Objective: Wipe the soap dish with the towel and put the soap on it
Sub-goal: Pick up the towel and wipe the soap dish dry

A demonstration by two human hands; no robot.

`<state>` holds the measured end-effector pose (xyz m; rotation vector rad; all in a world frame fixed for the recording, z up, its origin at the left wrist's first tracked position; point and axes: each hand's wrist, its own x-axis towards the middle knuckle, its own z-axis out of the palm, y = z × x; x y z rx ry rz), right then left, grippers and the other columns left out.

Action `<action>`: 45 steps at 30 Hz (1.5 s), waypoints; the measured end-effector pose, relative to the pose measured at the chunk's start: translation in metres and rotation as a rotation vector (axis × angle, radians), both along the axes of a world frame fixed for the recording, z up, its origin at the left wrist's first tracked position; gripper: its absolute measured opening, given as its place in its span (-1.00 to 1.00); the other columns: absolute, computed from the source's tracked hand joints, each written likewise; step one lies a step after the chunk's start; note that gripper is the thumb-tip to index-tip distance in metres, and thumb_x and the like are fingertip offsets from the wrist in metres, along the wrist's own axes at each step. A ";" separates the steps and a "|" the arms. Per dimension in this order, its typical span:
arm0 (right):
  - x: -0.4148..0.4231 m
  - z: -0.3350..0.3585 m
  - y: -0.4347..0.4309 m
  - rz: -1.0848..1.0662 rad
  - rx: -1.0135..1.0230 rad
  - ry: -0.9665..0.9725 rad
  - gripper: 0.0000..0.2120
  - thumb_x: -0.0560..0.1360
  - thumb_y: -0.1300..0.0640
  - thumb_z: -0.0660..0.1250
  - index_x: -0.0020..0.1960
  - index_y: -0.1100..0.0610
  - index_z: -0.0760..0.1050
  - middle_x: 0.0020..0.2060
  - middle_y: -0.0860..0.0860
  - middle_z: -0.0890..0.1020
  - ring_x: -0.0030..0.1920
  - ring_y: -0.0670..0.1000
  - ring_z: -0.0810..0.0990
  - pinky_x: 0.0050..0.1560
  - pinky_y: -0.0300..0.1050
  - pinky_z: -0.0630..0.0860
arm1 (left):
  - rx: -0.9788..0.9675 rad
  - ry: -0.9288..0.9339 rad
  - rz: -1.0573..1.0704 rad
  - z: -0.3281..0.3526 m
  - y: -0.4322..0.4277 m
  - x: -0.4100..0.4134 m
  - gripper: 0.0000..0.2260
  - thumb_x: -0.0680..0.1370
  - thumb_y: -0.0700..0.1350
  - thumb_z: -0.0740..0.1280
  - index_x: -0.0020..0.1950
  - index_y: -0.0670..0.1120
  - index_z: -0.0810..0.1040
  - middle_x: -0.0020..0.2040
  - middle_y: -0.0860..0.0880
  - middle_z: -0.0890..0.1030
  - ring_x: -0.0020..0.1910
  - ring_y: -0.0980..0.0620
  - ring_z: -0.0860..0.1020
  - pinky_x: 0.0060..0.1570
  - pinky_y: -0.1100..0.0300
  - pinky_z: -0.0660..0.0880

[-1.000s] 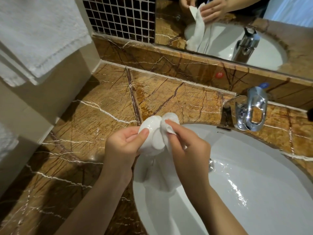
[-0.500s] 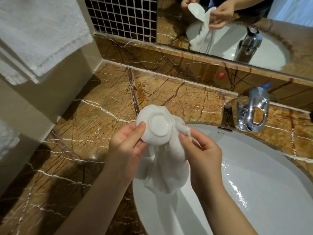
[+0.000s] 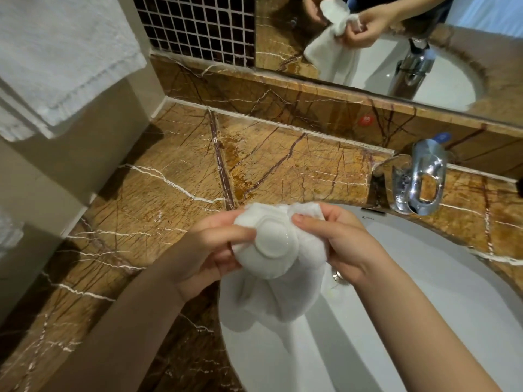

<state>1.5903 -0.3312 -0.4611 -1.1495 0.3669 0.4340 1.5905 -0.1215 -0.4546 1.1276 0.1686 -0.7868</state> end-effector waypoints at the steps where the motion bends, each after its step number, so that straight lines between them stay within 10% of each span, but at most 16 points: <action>1: 0.002 0.001 0.000 0.018 -0.044 -0.009 -0.76 0.27 0.32 0.45 -0.07 0.30 0.59 -0.30 0.13 0.69 -0.31 0.06 0.66 -0.28 -0.13 0.62 | -0.019 0.047 0.005 0.001 -0.002 0.001 -0.66 0.42 -0.14 0.37 0.19 -0.17 0.59 -0.12 -0.11 0.67 -0.20 0.05 0.64 -0.30 0.23 0.58; 12: -0.018 -0.002 0.028 -0.175 -0.813 -0.501 -0.88 0.49 0.13 0.33 -0.07 0.02 0.65 -0.26 -0.14 0.70 -0.21 -0.21 0.59 -0.19 -0.12 0.54 | -0.061 -0.017 0.510 0.002 -0.035 -0.008 -0.72 0.59 -0.23 0.19 0.14 -0.46 0.43 -0.62 0.00 0.51 -0.63 0.17 0.50 -0.62 0.41 0.40; 18: -0.035 -0.006 0.047 -0.340 -0.963 -0.539 -0.92 0.52 0.15 0.30 -0.05 0.01 0.55 -0.20 -0.12 0.61 -0.27 -0.11 0.50 -0.29 -0.35 0.37 | -0.069 -0.035 0.768 0.003 -0.057 -0.010 -0.73 0.59 -0.15 0.22 0.16 -0.33 0.52 -0.01 -0.27 0.67 -0.05 -0.10 0.68 -0.18 0.17 0.60; 28: -0.045 -0.005 0.067 -0.315 -0.963 -0.514 -0.81 0.49 0.19 0.34 -0.24 -0.06 0.57 -0.53 -0.08 0.45 -0.43 -0.16 0.38 -0.41 -0.38 0.26 | 0.027 -0.213 0.904 0.002 -0.073 -0.009 -0.82 0.59 -0.20 0.24 -0.05 -0.26 0.60 -0.21 -0.20 0.67 -0.20 -0.11 0.66 -0.22 0.10 0.61; 34: -0.027 -0.012 0.037 -0.312 -0.379 -0.135 -0.76 0.49 0.33 0.22 -0.10 0.08 0.61 -0.14 0.15 0.65 -0.13 0.11 0.57 -0.09 -0.07 0.50 | 0.678 -1.079 0.528 -0.004 -0.035 0.003 -0.80 0.52 -0.26 0.33 -0.31 -0.25 0.56 -0.46 0.05 0.45 -0.46 0.20 0.35 -0.43 0.36 0.30; 37: -0.016 -0.012 0.015 -0.303 -0.370 -0.026 -0.79 0.49 0.11 0.27 -0.21 0.08 0.66 -0.20 0.01 0.61 -0.05 0.11 0.51 0.06 0.04 0.45 | 0.899 -1.530 0.216 -0.002 -0.015 0.008 -0.85 0.48 -0.30 0.38 0.03 -0.28 0.65 -0.04 -0.11 0.69 -0.02 0.06 0.64 0.01 0.17 0.56; 41: -0.012 -0.003 0.011 -0.136 -0.329 -0.032 -0.41 0.27 -0.32 0.30 -0.14 0.21 0.67 -0.19 0.13 0.71 -0.09 0.14 0.66 0.03 0.00 0.53 | 1.008 -1.774 -0.076 -0.003 -0.003 0.007 -0.85 0.53 -0.22 0.37 0.03 -0.23 0.67 0.09 -0.14 0.67 0.16 -0.13 0.60 0.20 -0.17 0.47; 45: -0.012 0.002 0.015 -0.127 -0.315 -0.068 -0.65 0.42 0.11 0.41 -0.21 0.45 0.55 -0.35 0.19 0.54 -0.29 0.09 0.50 -0.24 -0.09 0.43 | 1.036 -1.809 -0.097 -0.009 -0.004 0.000 -0.90 0.53 -0.21 0.39 -0.02 -0.17 0.69 0.09 -0.06 0.68 0.18 -0.14 0.58 0.20 -0.25 0.44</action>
